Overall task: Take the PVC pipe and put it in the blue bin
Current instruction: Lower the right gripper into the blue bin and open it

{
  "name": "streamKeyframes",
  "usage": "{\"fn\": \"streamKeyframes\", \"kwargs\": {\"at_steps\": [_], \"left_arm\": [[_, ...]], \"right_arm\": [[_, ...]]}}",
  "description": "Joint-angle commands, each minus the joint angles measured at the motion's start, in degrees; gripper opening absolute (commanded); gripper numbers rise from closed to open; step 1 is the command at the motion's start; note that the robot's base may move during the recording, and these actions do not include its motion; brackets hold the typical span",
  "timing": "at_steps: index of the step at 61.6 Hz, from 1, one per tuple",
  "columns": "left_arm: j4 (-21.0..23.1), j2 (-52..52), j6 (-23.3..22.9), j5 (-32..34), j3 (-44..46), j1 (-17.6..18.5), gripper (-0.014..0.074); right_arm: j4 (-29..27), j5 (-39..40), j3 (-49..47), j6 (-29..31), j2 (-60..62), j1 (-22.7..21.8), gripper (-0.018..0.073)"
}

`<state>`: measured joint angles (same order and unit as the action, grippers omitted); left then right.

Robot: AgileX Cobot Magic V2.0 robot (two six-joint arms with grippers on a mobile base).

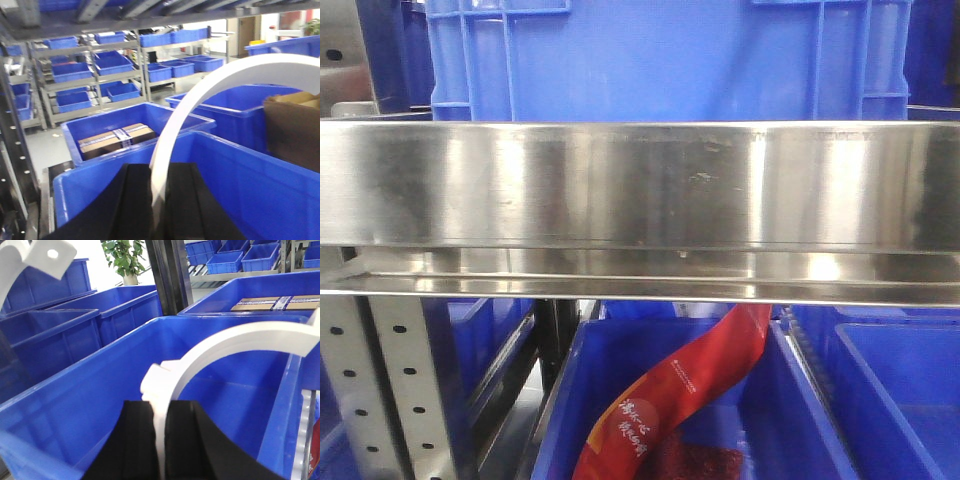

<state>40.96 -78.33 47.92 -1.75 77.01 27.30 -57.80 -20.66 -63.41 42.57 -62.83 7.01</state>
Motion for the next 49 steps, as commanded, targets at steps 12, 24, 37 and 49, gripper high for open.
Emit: {"fn": "streamKeyframes", "kwargs": {"at_steps": [12, 24, 37, 49], "left_arm": [[-0.7, -3.8, 0.1, 3.3, 3.0, 1.5, -0.0111], [-2.8, -5.9, 0.1, 4.0, 4.9, 1.6, -0.0111], [-3.5, -7.0, 0.1, 4.7, 5.1, 1.6, -0.0111], [-5.4, -8.1, 0.1, 7.3, 5.1, 1.6, -0.0111]], "right_arm": [[-0.5, 1.2, -5.6, 0.5, -3.5, 0.1, -0.0169], [-0.5, 0.5, -6.5, 0.5, -6.5, 0.1, -0.0169], [-0.5, 2.7, -7.1, 0.5, -8.8, 0.1, -0.0169], [-0.5, 3.7, -7.3, 0.5, -10.1, 0.1, -0.0169]]}}
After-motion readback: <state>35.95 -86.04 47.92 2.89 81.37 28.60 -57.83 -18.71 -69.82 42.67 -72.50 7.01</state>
